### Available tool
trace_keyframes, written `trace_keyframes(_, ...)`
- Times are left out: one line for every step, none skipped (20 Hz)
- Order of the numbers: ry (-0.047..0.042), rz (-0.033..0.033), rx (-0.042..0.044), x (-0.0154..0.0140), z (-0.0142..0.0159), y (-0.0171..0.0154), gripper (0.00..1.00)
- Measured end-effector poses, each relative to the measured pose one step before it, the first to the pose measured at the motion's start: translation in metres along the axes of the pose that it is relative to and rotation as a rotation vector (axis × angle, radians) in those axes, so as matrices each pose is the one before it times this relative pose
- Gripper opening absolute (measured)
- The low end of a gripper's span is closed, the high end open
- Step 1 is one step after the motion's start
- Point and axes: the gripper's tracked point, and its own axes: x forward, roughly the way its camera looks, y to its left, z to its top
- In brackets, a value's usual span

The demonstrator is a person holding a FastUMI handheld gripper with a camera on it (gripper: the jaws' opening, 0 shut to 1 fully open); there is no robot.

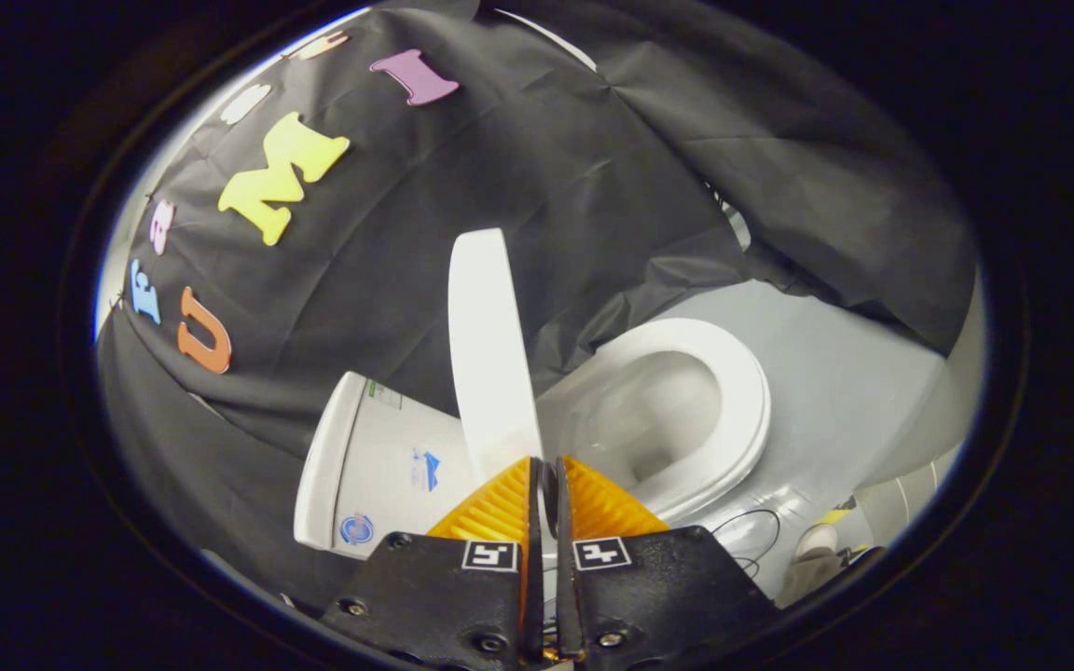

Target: Open the toilet lid.

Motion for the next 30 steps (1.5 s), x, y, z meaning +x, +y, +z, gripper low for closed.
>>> trace_keyframes(-0.00089, -0.00305, -0.00646, -0.00002, -0.00063, 0.00348, 0.09)
trace_keyframes(-0.00092, -0.00118, -0.01103, -0.00116, 0.00026, 0.00320, 0.09)
trace_keyframes(-0.00169, -0.00314, -0.00497, -0.00069, -0.00031, 0.00324, 0.09)
trace_keyframes(-0.00123, -0.00085, -0.00774, -0.00005, -0.00082, 0.00336, 0.09)
trace_keyframes(-0.00129, -0.00038, -0.00330, -0.00069, -0.00028, 0.00391, 0.09)
trace_keyframes(-0.00093, 0.00048, -0.00513, -0.00134, -0.00081, 0.00287, 0.09)
trace_keyframes(-0.00149, -0.00119, -0.00722, -0.00016, -0.00021, 0.00242, 0.09)
trace_keyframes(-0.00085, -0.00228, -0.00484, -0.00060, -0.00073, 0.00331, 0.09)
trace_keyframes(-0.00050, -0.00014, -0.00575, 0.00013, 0.00028, 0.00255, 0.09)
trace_keyframes(-0.00042, -0.00021, -0.00180, -0.00057, -0.00104, 0.00269, 0.09)
trace_keyframes(0.00005, 0.00141, -0.00684, -0.00018, -0.00001, 0.00285, 0.09)
trace_keyframes(-0.00115, -0.00224, -0.00359, -0.00080, -0.00040, 0.00245, 0.09)
trace_keyframes(-0.00111, -0.00552, -0.00798, 0.00071, 0.00034, 0.00154, 0.09)
trace_keyframes(-0.00245, -0.00385, -0.00782, -0.00122, -0.00043, 0.00348, 0.09)
trace_keyframes(-0.00225, 0.00153, -0.00997, 0.00009, 0.00026, 0.00392, 0.09)
trace_keyframes(-0.00111, 0.00039, -0.00184, -0.00148, -0.00059, 0.00428, 0.09)
trace_keyframes(0.00022, 0.00203, -0.00616, -0.00031, -0.00022, 0.00326, 0.09)
trace_keyframes(-0.00001, 0.00115, -0.00289, -0.00020, -0.00039, 0.00262, 0.09)
trace_keyframes(-0.00149, 0.00279, -0.00601, -0.00021, 0.00003, 0.00283, 0.09)
trace_keyframes(-0.00134, 0.00234, -0.00310, -0.00075, -0.00021, 0.00318, 0.09)
trace_keyframes(-0.00153, 0.00385, -0.00334, -0.00020, -0.00048, 0.00281, 0.09)
trace_keyframes(-0.00249, 0.00211, -0.00326, -0.00053, 0.00026, 0.00275, 0.09)
trace_keyframes(-0.00301, 0.00340, -0.00245, -0.00110, 0.00197, 0.00521, 0.09)
trace_keyframes(-0.00110, 0.00254, -0.00871, -0.00049, -0.00011, 0.00499, 0.09)
trace_keyframes(-0.00092, 0.00051, -0.00267, -0.00082, 0.00111, 0.00428, 0.09)
trace_keyframes(-0.00089, -0.00144, -0.00801, 0.00023, -0.00182, 0.00606, 0.09)
trace_keyframes(-0.00536, 0.00261, -0.00535, -0.00086, 0.00197, 0.00457, 0.09)
trace_keyframes(-0.00556, 0.00427, -0.00797, -0.00130, 0.00169, 0.00466, 0.09)
trace_keyframes(-0.00534, 0.01053, -0.00347, -0.00023, 0.00198, 0.00604, 0.09)
trace_keyframes(-0.00173, 0.06120, 0.00775, -0.00293, 0.00121, 0.01675, 0.09)
